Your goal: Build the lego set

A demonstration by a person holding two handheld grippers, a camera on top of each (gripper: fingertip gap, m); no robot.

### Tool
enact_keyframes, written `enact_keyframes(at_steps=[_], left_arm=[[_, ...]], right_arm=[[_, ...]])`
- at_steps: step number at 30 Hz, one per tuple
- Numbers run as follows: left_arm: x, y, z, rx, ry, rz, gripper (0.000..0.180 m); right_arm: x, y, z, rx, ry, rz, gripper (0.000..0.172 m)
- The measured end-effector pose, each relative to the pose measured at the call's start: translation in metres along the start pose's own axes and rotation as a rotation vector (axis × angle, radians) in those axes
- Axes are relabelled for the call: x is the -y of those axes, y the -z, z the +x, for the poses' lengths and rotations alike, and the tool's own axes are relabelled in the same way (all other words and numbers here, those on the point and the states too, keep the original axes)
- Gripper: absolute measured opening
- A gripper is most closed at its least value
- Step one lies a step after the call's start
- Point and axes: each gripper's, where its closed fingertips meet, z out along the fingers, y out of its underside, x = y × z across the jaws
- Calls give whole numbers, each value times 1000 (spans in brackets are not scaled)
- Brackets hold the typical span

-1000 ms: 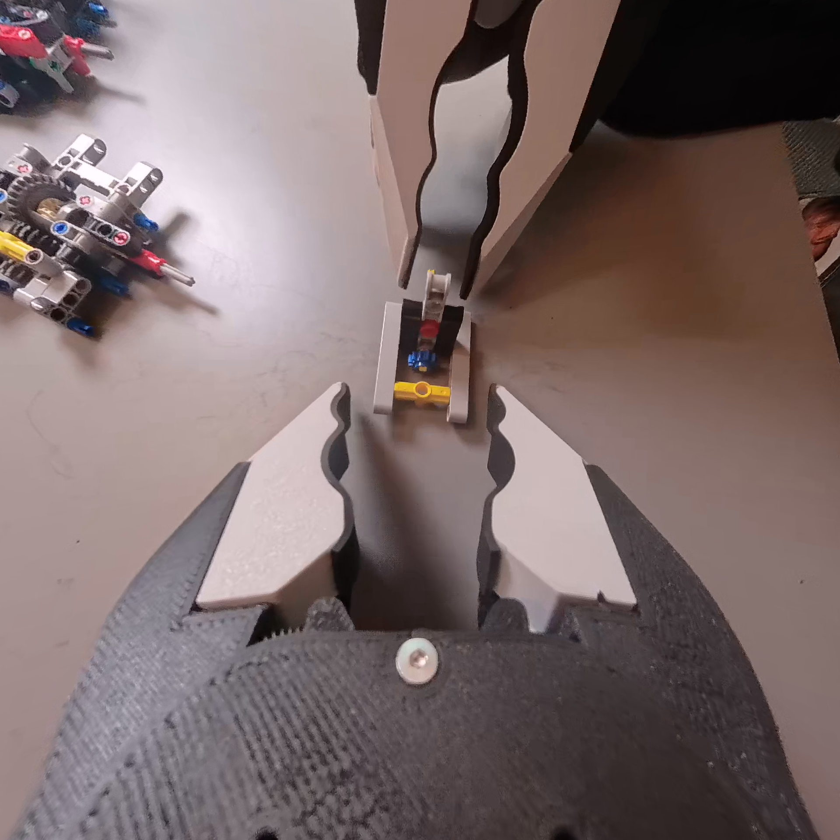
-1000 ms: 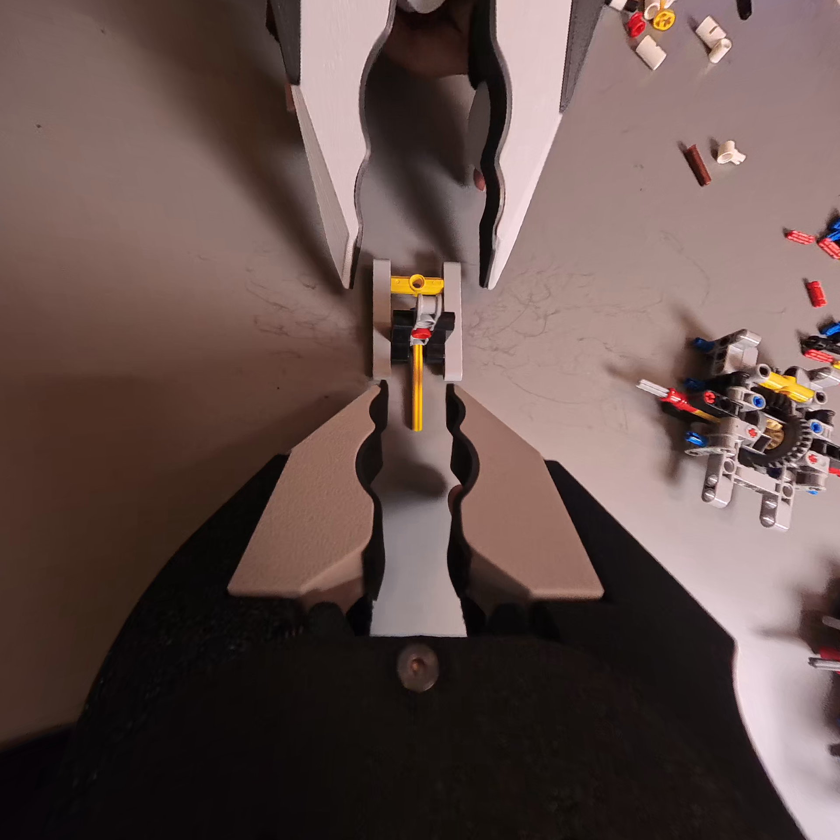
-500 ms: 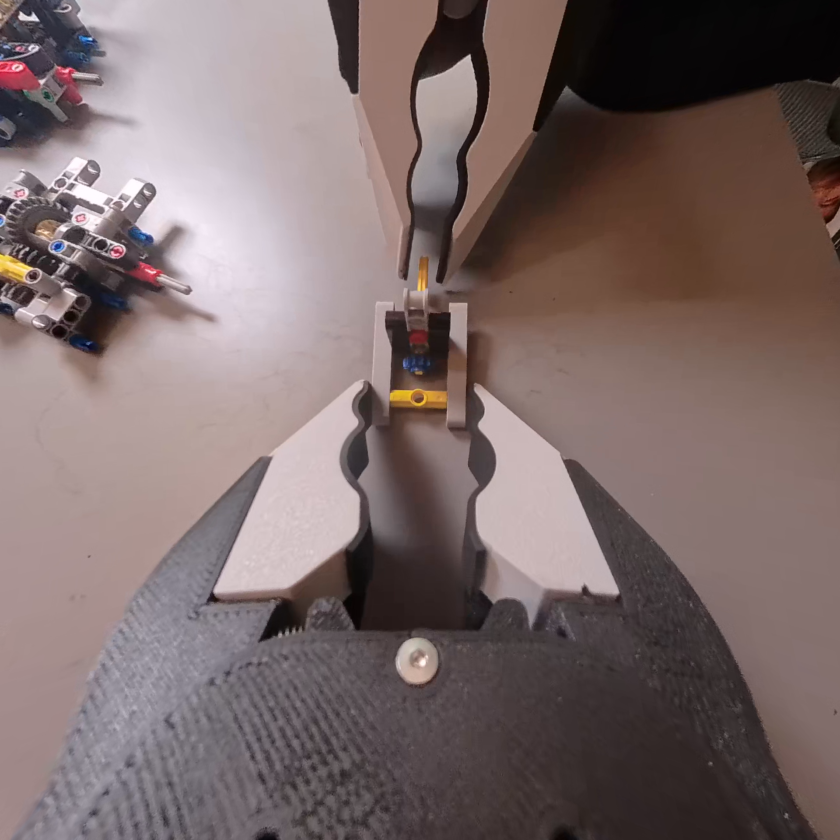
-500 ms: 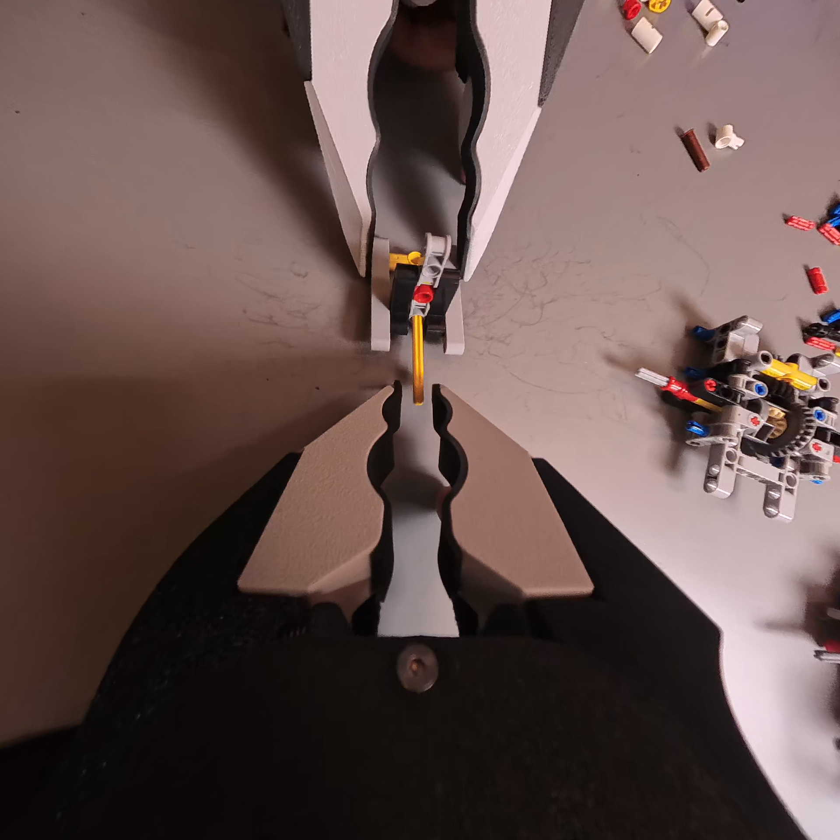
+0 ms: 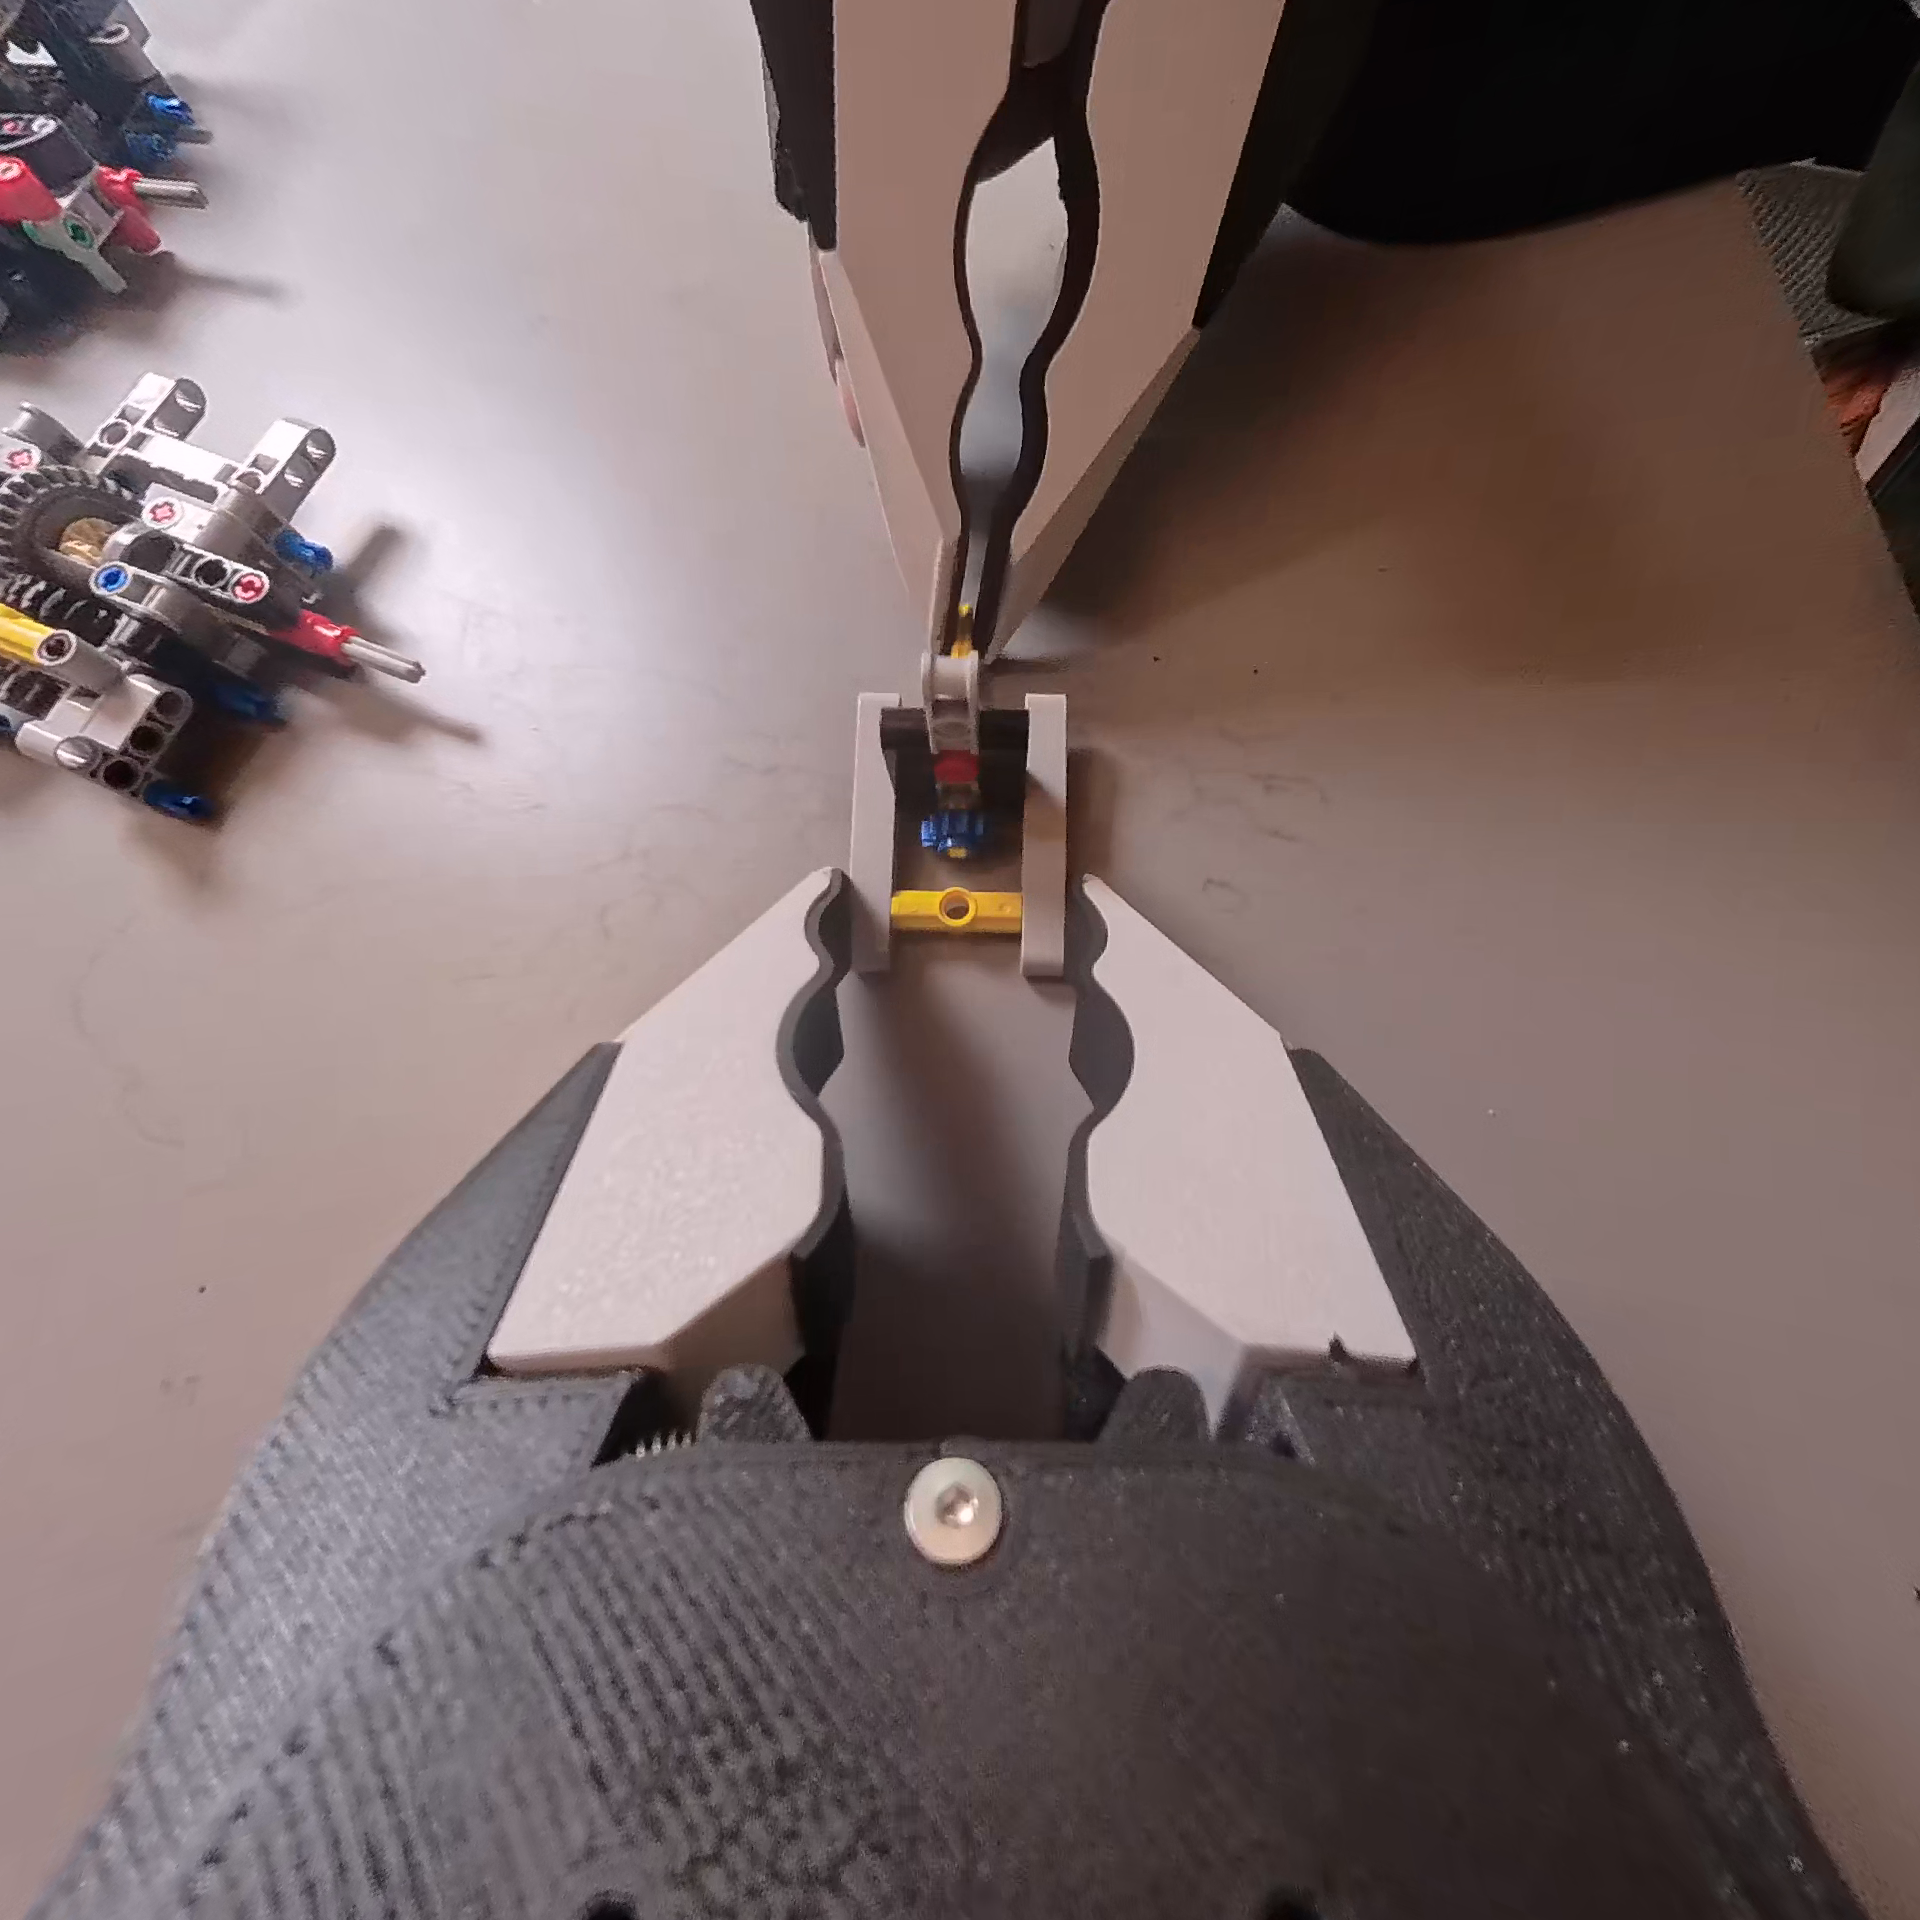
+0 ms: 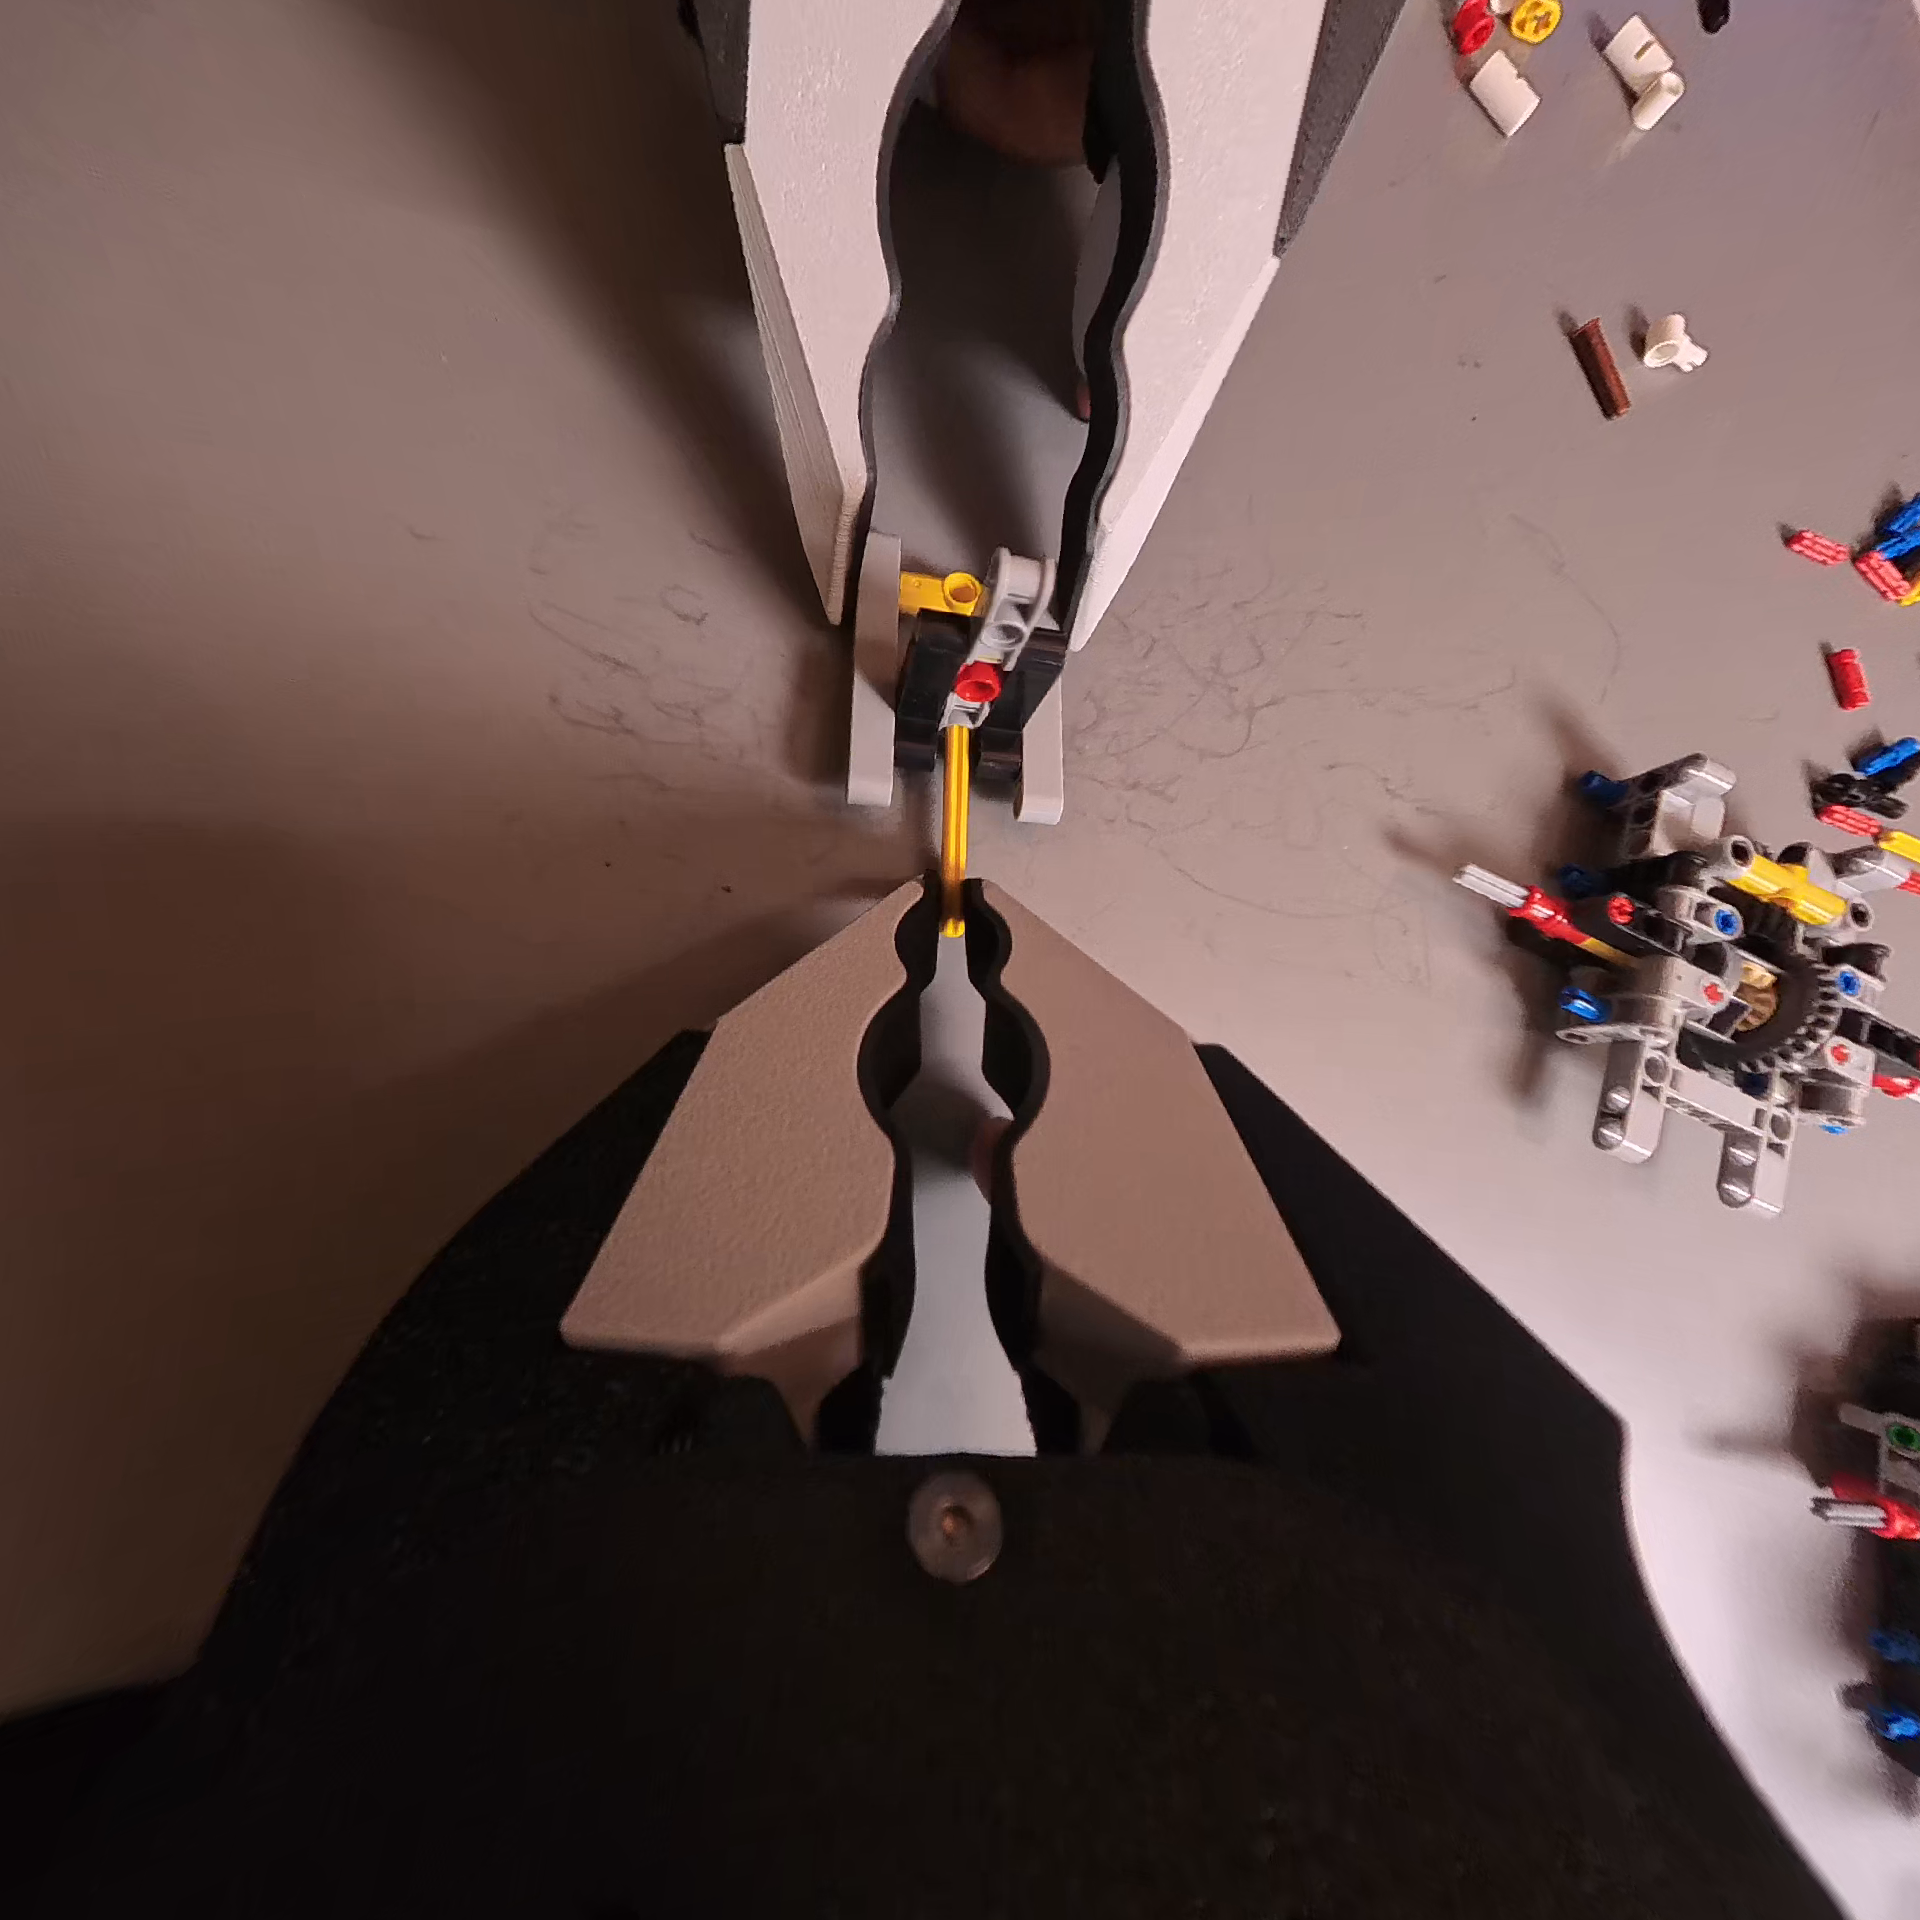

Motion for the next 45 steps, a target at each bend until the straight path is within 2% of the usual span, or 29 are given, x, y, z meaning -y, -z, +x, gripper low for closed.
enact_keyframes(at_steps=[16,27,45], left_arm=[[0,0,0,4,-6,0,40],[0,1,2,-5,-7,5,40],[0,0,3,-6,-18,1,40]], right_arm=[[1,2,0,9,-25,18,3],[11,13,0,35,-52,99,2],[0,0,-3,0,-3,-20,3]])
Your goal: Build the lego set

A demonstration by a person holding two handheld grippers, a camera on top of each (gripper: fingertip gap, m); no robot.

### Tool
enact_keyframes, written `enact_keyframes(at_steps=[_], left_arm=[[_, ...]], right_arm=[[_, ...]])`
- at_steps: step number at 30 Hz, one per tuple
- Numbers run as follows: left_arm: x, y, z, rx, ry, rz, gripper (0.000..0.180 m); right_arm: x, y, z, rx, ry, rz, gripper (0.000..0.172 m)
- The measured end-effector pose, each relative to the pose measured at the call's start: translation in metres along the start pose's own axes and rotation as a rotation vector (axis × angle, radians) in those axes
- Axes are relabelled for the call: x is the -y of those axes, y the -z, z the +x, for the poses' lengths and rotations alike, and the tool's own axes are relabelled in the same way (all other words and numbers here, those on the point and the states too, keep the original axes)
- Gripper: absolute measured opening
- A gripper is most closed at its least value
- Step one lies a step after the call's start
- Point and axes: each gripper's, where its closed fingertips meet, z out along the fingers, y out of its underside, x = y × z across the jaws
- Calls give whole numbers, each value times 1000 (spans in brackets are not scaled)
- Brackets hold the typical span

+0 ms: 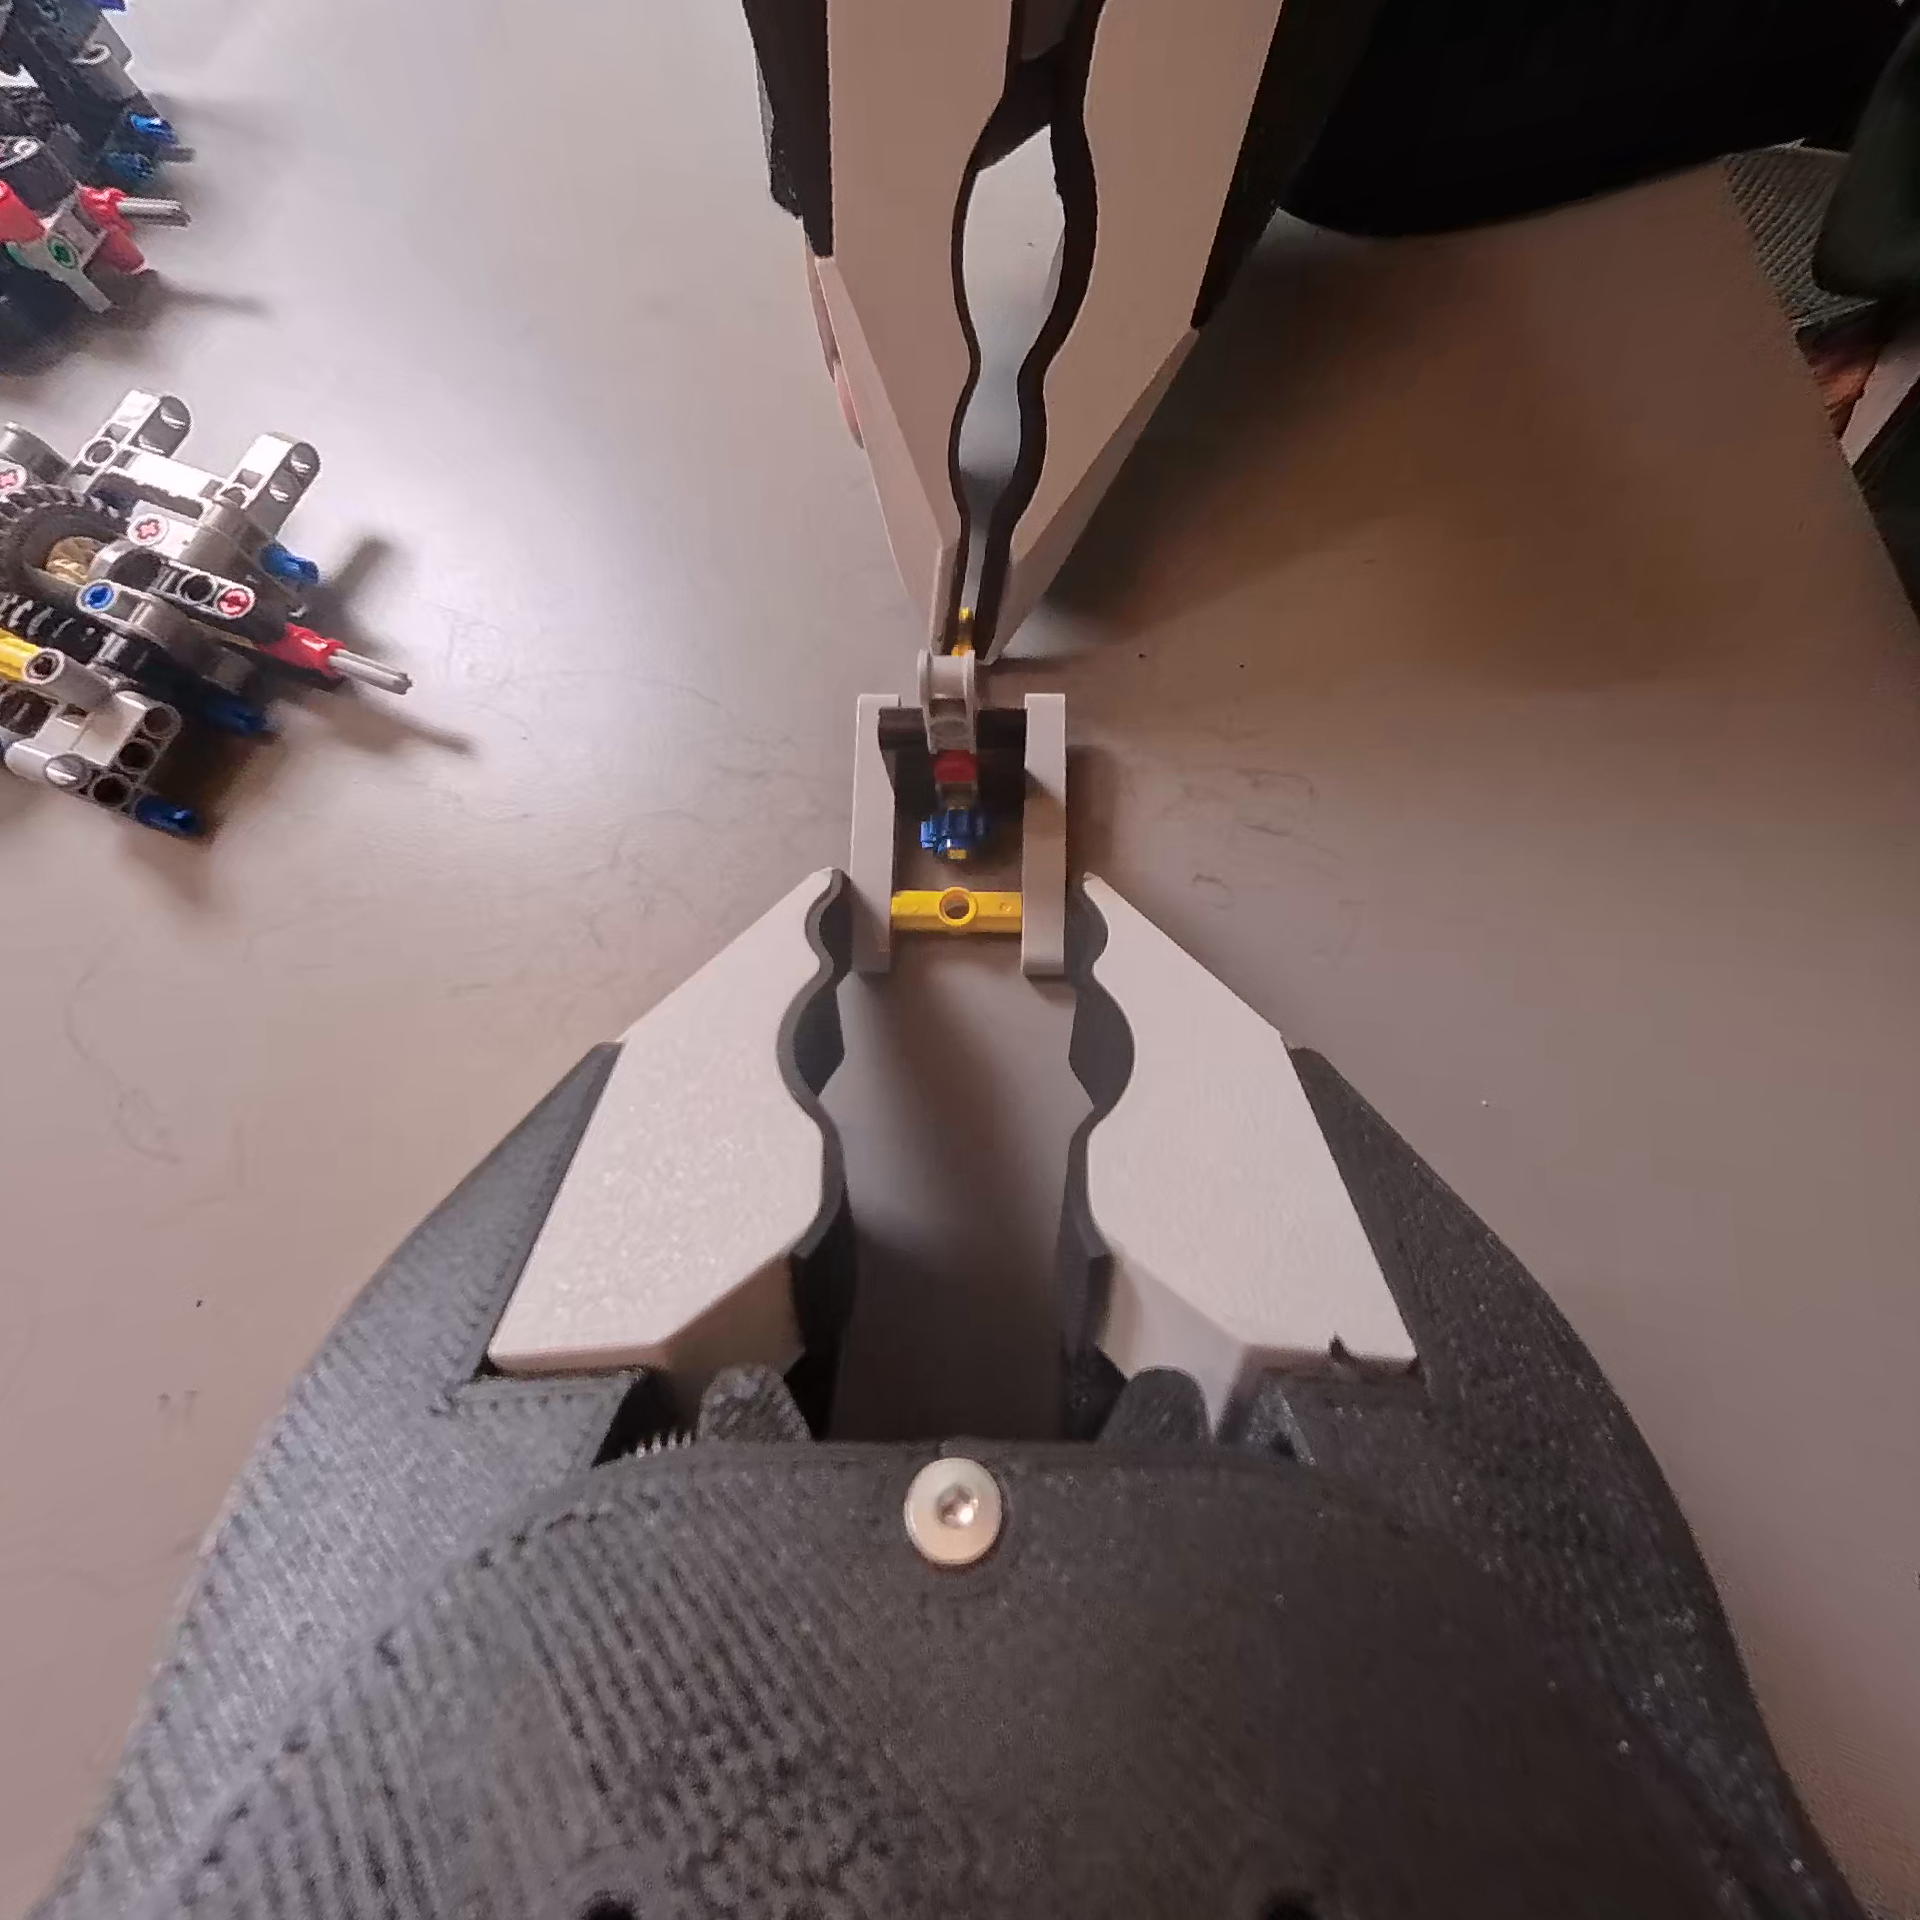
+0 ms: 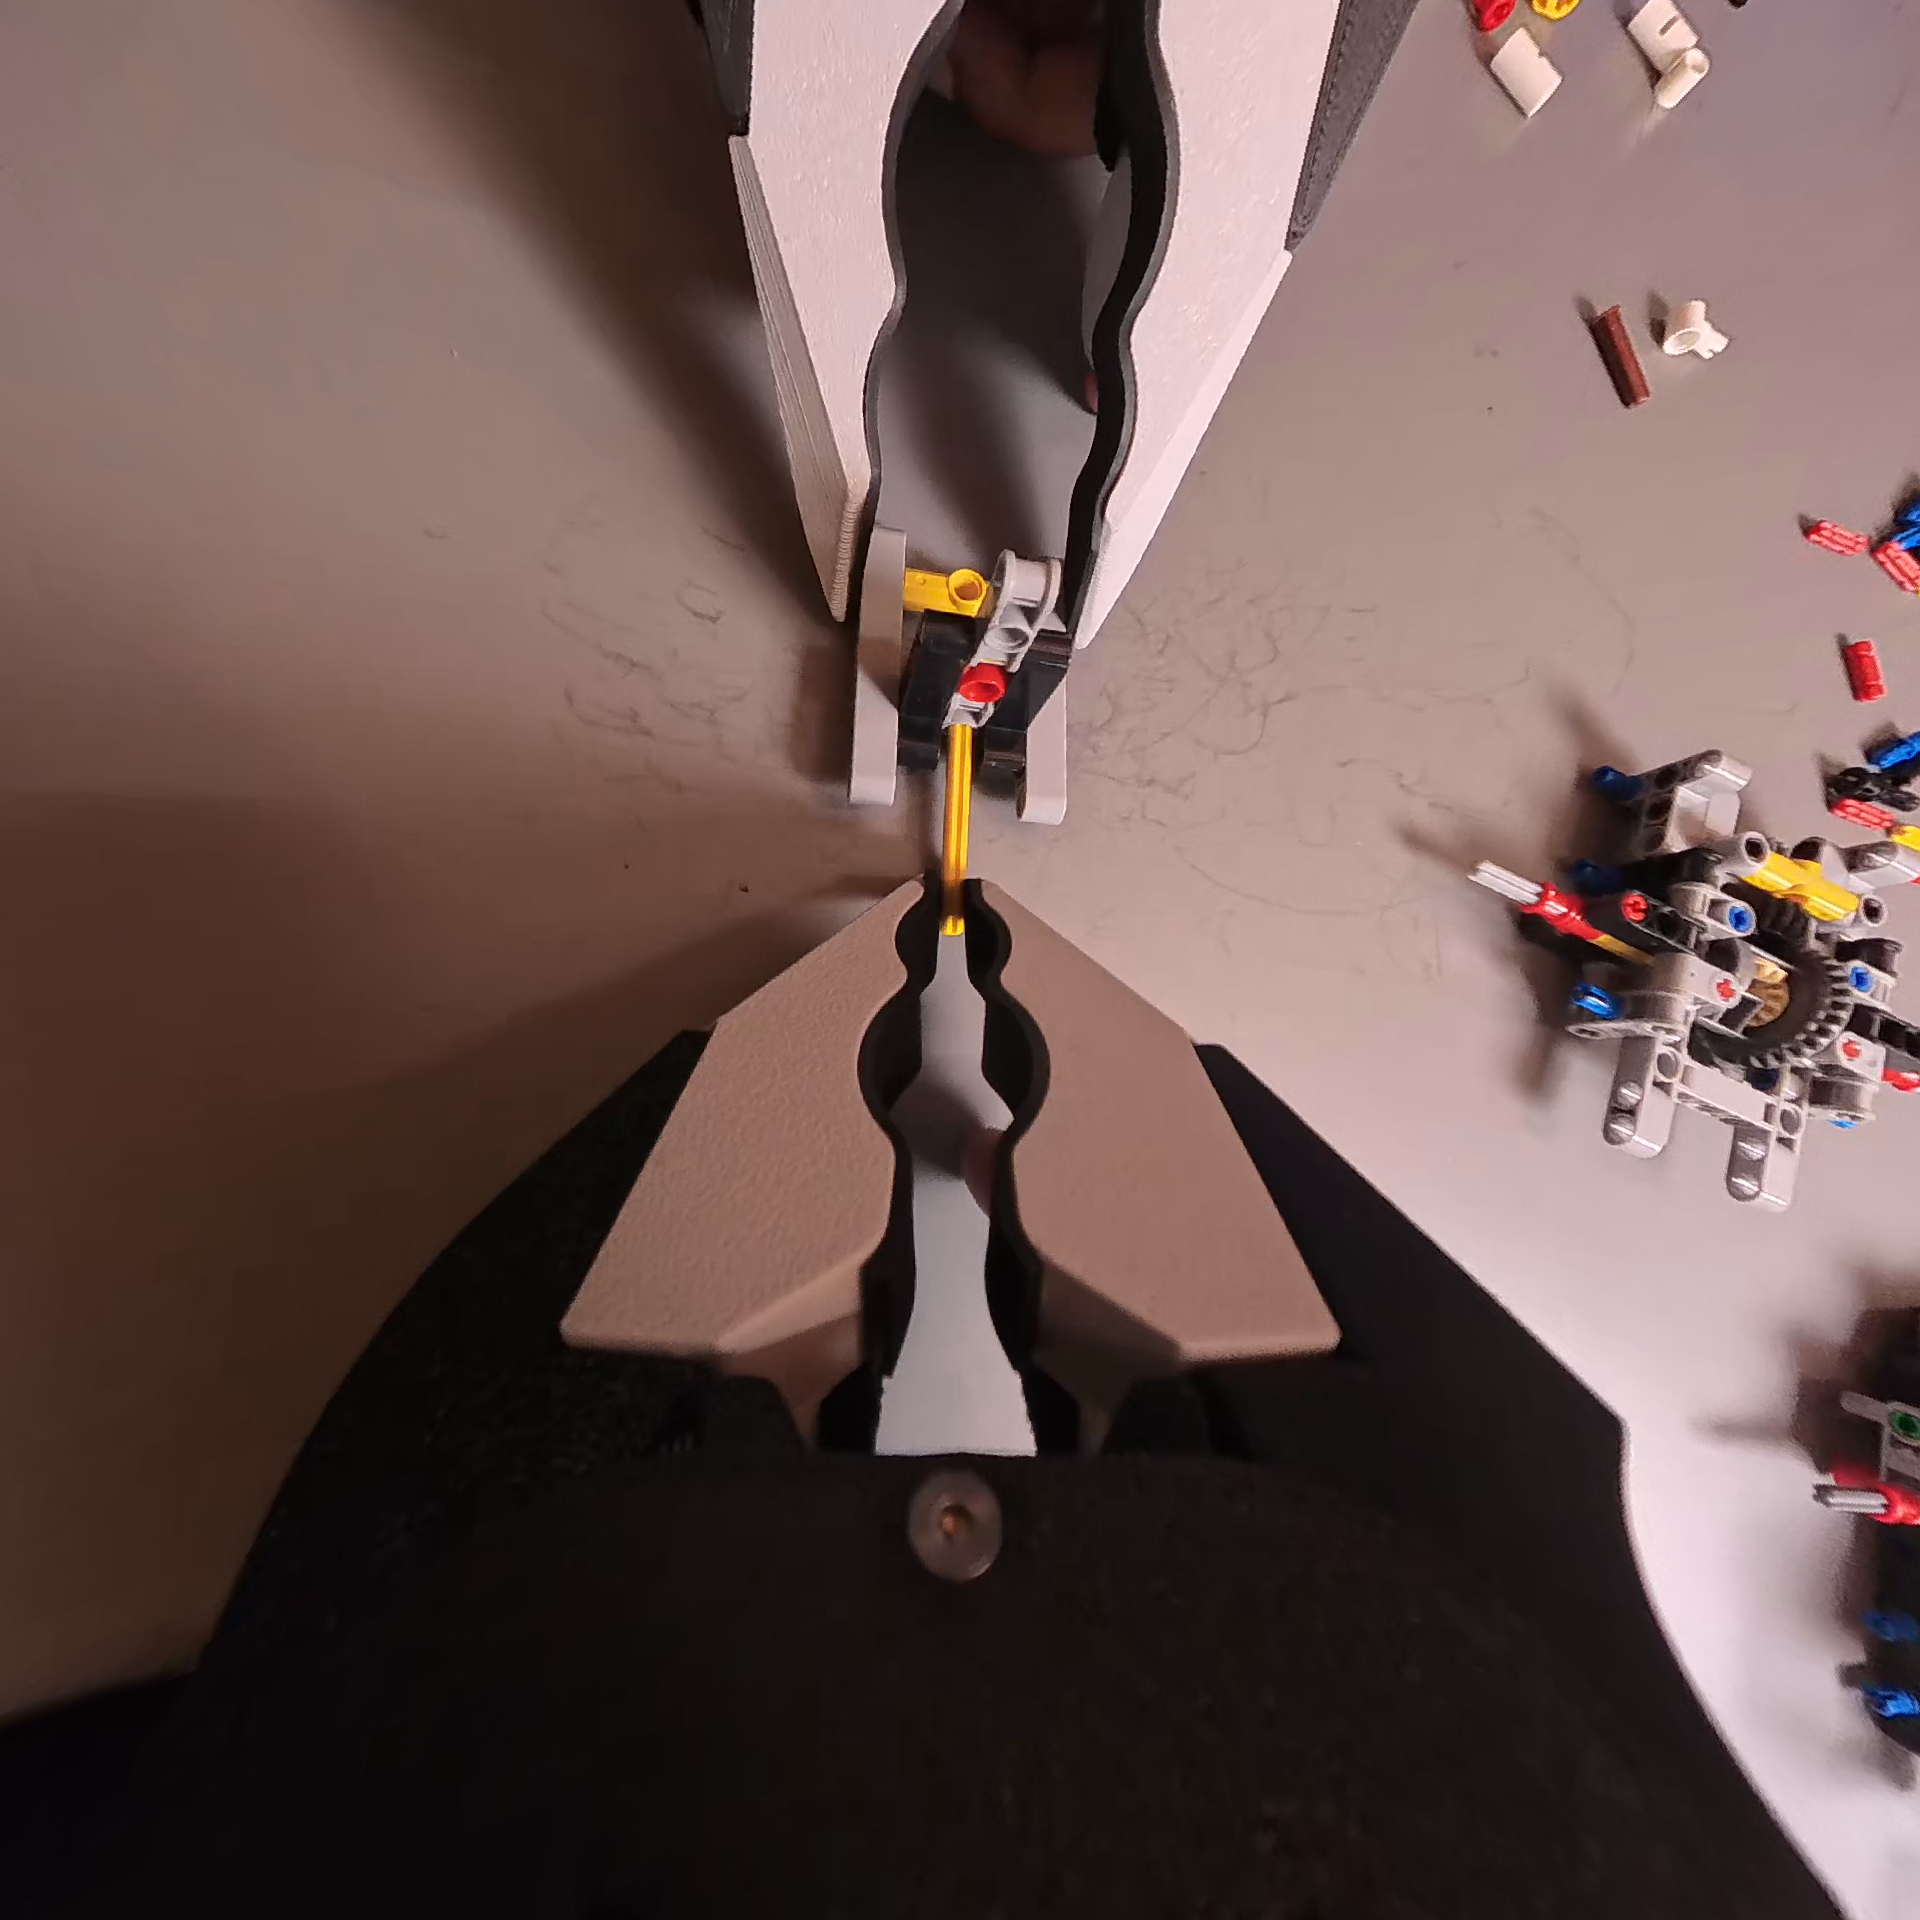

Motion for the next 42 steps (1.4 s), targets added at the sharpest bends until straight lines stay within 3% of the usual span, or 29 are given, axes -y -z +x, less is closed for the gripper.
enact_keyframes(at_steps=[9,12,29,37,42], left_arm=[[0,0,0,8,3,0,40],[0,0,0,13,4,0,40],[-6,9,-15,107,24,-14,40],[-11,15,-36,148,98,-3,44],[-2,19,-44,180,111,56,63]], right_arm=[[-1,1,0,-4,7,6,3],[-1,3,0,1,5,19,14],[-3,4,12,-17,-55,41,12],[16,26,57,-160,-230,279,16],[20,47,88,-299,-321,413,19]])
